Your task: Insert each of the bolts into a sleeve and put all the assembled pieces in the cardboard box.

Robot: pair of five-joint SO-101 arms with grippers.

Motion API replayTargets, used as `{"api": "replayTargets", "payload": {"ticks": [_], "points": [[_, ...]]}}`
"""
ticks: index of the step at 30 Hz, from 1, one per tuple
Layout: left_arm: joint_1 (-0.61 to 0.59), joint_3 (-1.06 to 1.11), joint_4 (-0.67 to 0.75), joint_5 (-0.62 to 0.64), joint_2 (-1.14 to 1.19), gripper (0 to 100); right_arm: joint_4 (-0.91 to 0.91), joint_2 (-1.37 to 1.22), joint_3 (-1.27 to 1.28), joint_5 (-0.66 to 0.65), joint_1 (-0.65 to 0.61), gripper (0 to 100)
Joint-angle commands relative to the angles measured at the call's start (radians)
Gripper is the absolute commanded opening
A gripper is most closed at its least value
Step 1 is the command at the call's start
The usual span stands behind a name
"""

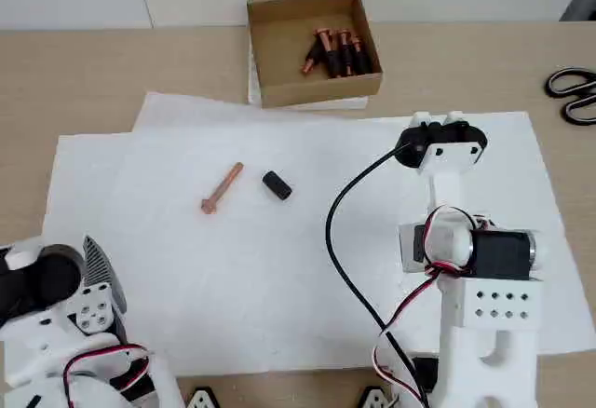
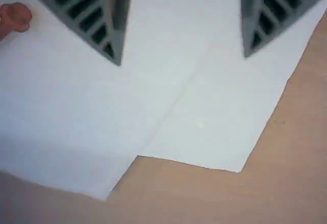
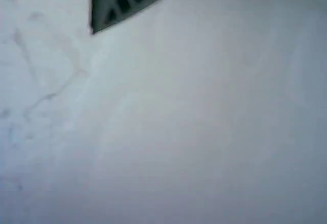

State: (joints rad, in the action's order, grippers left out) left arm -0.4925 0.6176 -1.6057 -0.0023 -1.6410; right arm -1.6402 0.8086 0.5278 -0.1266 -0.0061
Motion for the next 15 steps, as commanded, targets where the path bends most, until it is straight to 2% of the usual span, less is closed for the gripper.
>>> {"api": "replayTargets", "payload": {"ticks": [1,4,8,13,15], "points": [[0.005,0.007,0.031,0.005,-0.043,15,0.016,0.021,-0.002,-0.014,0.002,25.2],[0.002,0.008,0.031,0.006,-0.069,15,0.018,0.021,-0.003,-0.08,-0.002,28.8],[0.002,0.008,0.031,0.006,-0.074,15,0.073,0.018,0.003,-0.083,-0.004,36.7],[0.002,0.074,0.072,0.006,-0.072,15,0.173,0.012,0.038,0.009,0.001,38.1],[0.002,0.082,0.08,0.006,-0.072,15,0.265,0.012,0.08,0.02,-0.005,38.1]]}}
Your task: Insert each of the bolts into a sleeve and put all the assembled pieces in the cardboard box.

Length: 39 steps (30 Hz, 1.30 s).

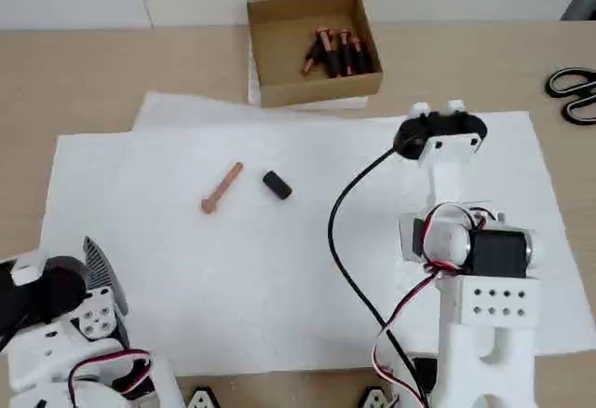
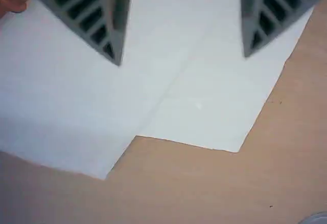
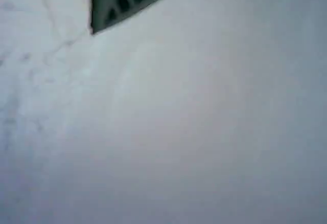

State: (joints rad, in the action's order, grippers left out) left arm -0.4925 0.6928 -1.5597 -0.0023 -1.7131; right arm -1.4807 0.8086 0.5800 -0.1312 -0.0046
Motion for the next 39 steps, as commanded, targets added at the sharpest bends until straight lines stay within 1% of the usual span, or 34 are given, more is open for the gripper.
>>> {"api": "replayTargets", "payload": {"ticks": [1,6,9,12,19,25,31,36,39], "points": [[0.002,0.007,0.032,0.006,0.0,15,0.163,0.012,0.046,0.025,-0.019,38.1],[0.002,0.01,0.032,0.006,0.0,15,0.36,-0.024,0.094,0.017,-0.191,37.9],[-0.002,0.01,0.032,0.006,0.0,15,0.447,-0.127,0.089,0.015,-0.286,37.9],[-0.003,0.01,0.032,0.006,0.0,15,0.498,-0.266,0.044,0.02,-0.344,37.8],[-0.101,0.012,0.032,0.006,0.0,15,0.455,-0.621,-0.204,0.023,-0.366,37.8],[-0.109,0.008,0.032,0.006,0.0,15,0.371,-0.845,-0.44,0.044,-0.389,37.8],[-0.109,0.007,0.034,0.006,0.0,15,0.355,-0.964,-0.592,0.052,-0.475,37.6],[-0.107,0.007,0.049,0.006,0.0,15,0.364,-1.012,-0.647,0.051,-0.518,29.7],[-0.107,0.007,0.048,0.006,0.0,15,0.364,-1.043,-0.678,0.052,-0.526,28.8]]}}
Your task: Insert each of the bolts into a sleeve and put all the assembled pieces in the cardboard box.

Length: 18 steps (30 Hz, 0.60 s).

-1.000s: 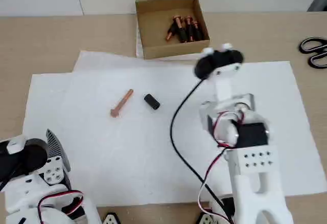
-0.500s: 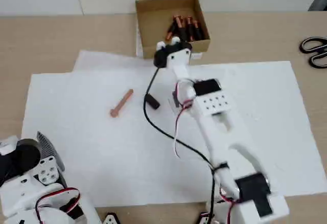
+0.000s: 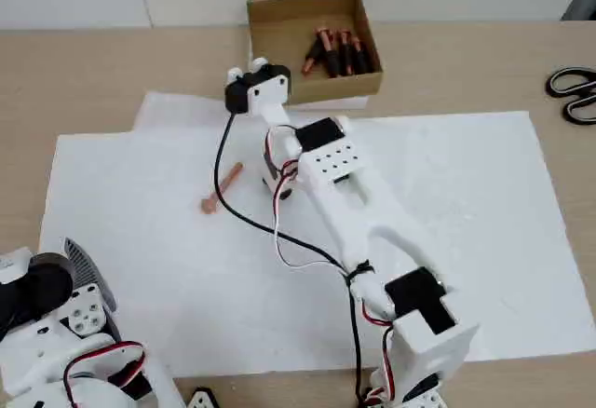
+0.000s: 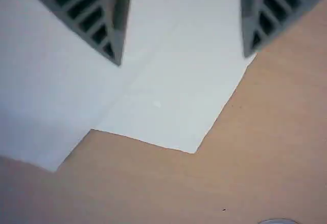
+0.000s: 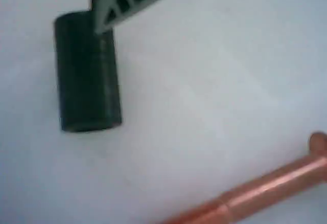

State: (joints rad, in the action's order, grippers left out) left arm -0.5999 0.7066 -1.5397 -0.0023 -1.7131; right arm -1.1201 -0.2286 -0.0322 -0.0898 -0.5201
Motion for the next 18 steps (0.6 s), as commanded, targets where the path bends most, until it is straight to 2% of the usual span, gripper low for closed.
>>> {"api": "replayTargets", "payload": {"ticks": [1,18], "points": [[0.0,-0.007,0.028,0.006,0.0,15,0.004,-0.019,-0.077,0.011,-0.012,28.7],[0.0,-0.005,0.025,0.006,0.0,15,0.008,-0.171,-0.169,0.038,-0.053,28.7]]}}
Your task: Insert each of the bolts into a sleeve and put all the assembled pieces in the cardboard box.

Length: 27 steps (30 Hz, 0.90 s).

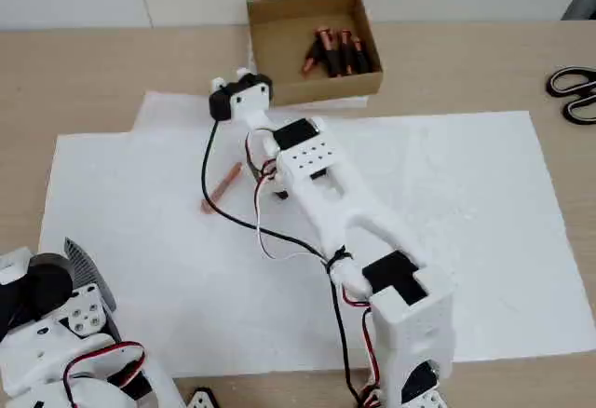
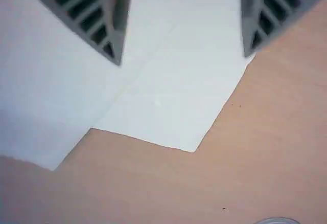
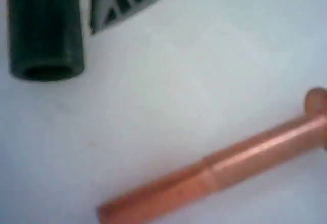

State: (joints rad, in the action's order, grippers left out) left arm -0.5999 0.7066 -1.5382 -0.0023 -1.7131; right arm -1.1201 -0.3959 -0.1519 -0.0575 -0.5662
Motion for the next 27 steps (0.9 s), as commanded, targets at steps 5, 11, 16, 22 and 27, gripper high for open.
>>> {"api": "replayTargets", "payload": {"ticks": [5,11,16,22,27], "points": [[-0.002,-0.007,0.021,0.006,0.0,15,0.035,-0.068,-0.06,0.003,-0.008,28.5],[-0.002,-0.007,0.021,0.006,0.0,15,0.031,-0.125,-0.114,0.005,-0.008,28.4],[-0.002,-0.007,0.021,0.006,0.0,15,0.033,-0.16,-0.133,0.002,-0.007,28.4],[-0.002,-0.007,0.021,0.006,-0.002,15,0.033,-0.17,-0.135,0.002,-0.004,20.3],[-0.002,-0.007,0.021,0.006,-0.003,15,0.033,-0.17,-0.135,0.002,-0.001,17.2]]}}
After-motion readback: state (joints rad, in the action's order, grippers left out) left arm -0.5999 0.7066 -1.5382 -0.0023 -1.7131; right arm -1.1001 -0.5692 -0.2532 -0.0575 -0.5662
